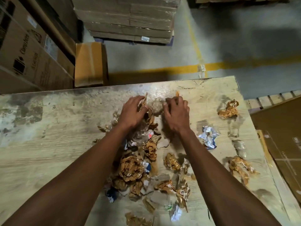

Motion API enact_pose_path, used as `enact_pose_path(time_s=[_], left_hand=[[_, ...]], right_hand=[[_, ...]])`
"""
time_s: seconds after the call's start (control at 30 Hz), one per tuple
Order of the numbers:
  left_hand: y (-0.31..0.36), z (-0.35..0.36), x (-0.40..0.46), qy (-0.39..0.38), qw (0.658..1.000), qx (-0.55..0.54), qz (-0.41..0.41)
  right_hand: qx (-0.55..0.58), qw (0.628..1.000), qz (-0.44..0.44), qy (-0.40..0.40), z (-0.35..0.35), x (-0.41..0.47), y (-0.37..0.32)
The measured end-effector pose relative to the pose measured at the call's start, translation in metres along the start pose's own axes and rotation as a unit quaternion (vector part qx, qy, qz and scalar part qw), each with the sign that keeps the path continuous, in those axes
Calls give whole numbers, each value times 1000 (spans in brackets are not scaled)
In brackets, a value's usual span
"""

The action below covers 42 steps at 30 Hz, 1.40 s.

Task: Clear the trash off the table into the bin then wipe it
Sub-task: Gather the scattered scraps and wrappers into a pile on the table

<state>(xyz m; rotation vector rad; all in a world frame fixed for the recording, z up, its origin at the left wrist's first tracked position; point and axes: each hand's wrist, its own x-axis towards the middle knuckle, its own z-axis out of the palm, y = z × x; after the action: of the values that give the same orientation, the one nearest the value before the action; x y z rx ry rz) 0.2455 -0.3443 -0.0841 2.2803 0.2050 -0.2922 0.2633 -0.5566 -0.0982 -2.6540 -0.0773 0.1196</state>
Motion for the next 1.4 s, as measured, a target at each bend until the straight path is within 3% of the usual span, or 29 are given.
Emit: enact_pose_path(time_s=[0.13,0.27,0.37,0.53,0.77,0.87,0.97,1.17,1.27,1.4], left_hand=[[11,-14,-19,61,998,-15,25],[2,-30,-25,173,974,148,-17],[-9,-34,-30,178,960,200,-86],[-8,-17,-34,91,983,65,-148],[4,9,-28,10,995,91,-39],[5,16,-30,-7,997,68,-22],[10,20,-31,-7,999,24,-23],[15,19,-32,35,983,-161,-78],[18,10,-39,56,953,-284,-91],[17,0,-46,88,924,-361,-93]], right_hand=[[61,998,-17,26,1,-16,-5],[65,996,17,64,-4,-26,5],[46,994,56,86,-5,-42,12],[36,994,92,52,16,-60,10],[70,998,-4,0,31,-27,-17],[99,995,-14,19,36,-18,-28],[172,985,-29,18,42,-16,-41],[396,917,24,33,49,-26,-83],[428,899,84,35,50,-29,-101],[428,899,68,68,42,-34,-119]])
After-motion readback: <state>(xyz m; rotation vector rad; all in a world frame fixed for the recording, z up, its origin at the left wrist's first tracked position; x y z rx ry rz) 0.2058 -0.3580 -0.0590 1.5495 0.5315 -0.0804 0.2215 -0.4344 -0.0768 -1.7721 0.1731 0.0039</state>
